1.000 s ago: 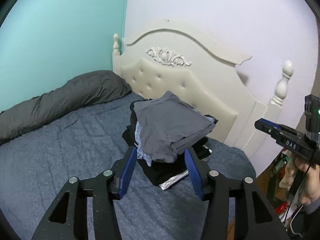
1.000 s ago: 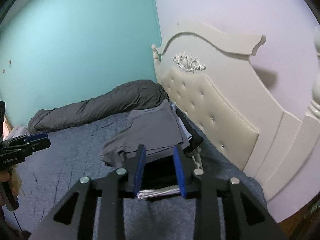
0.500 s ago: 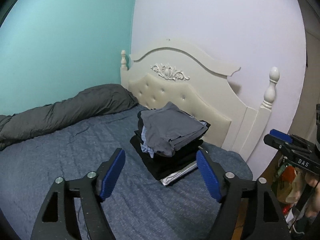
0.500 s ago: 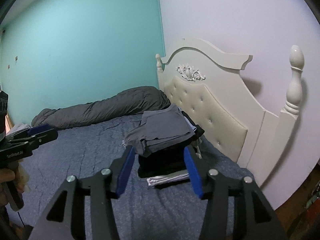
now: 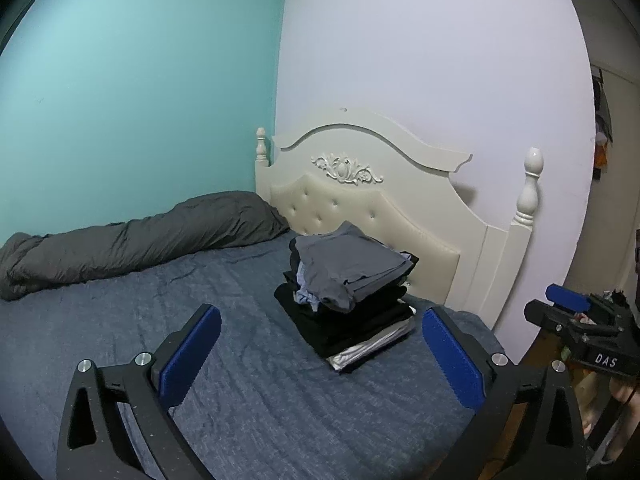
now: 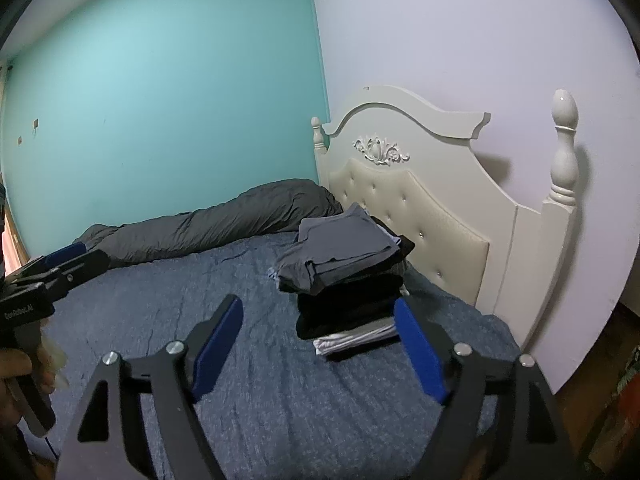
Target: Fold clothes
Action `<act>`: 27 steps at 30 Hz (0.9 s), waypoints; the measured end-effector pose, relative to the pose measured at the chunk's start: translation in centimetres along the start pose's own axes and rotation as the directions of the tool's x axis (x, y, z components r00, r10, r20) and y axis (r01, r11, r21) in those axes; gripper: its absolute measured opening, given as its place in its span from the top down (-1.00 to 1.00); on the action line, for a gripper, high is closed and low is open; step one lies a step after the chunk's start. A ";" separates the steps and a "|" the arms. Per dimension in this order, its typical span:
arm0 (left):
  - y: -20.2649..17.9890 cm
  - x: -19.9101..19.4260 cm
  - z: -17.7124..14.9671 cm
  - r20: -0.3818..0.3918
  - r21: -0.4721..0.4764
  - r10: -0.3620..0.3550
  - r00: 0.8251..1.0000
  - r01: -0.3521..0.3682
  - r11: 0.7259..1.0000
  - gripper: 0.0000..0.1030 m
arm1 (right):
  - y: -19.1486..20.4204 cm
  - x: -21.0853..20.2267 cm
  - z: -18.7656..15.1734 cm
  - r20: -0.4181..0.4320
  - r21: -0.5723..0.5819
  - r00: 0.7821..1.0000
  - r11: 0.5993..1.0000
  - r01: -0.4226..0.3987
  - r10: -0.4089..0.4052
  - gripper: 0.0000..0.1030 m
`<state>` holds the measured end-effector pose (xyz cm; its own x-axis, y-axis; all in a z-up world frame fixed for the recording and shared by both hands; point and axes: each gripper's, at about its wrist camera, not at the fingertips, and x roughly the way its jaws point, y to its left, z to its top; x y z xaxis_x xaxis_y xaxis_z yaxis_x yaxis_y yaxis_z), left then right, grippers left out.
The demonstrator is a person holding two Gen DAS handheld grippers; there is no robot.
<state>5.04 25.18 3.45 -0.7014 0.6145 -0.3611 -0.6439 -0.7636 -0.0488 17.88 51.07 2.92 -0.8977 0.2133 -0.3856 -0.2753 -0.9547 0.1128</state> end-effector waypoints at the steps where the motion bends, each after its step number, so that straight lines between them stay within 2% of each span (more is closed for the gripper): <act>1: 0.0 -0.3 -0.2 0.001 0.002 0.004 1.000 -0.004 1.000 -0.99 | 0.2 -0.4 -0.2 0.004 0.000 1.000 1.000 0.004 -0.004 -0.63; 5: 0.3 -1.4 -1.1 0.007 0.008 0.019 1.000 -0.019 1.000 -0.99 | 1.0 -1.8 -1.0 0.022 0.000 1.000 1.000 0.020 -0.020 -0.67; 10: 0.3 -2.7 -2.3 0.018 0.003 0.042 0.999 -0.042 0.999 -0.99 | 2.0 -3.6 -1.9 0.046 -0.001 0.998 0.999 0.038 -0.037 -0.86; 15: -0.1 -3.9 -3.2 0.022 0.011 0.030 0.999 -0.030 0.999 -0.99 | 2.8 -5.0 -2.5 0.050 -0.010 0.998 1.000 0.024 -0.023 -0.98; 27: 0.1 -5.5 -3.8 0.038 0.000 0.031 0.999 -0.031 1.000 -0.99 | 3.4 -5.8 -3.6 0.040 0.008 0.999 0.999 0.033 -0.033 -0.99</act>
<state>9.95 20.95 1.90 -0.7321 0.5975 -0.3271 -0.6218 -0.7823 -0.0375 23.41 45.89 2.29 -0.9009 0.2532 -0.3525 -0.3077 -0.9454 0.1074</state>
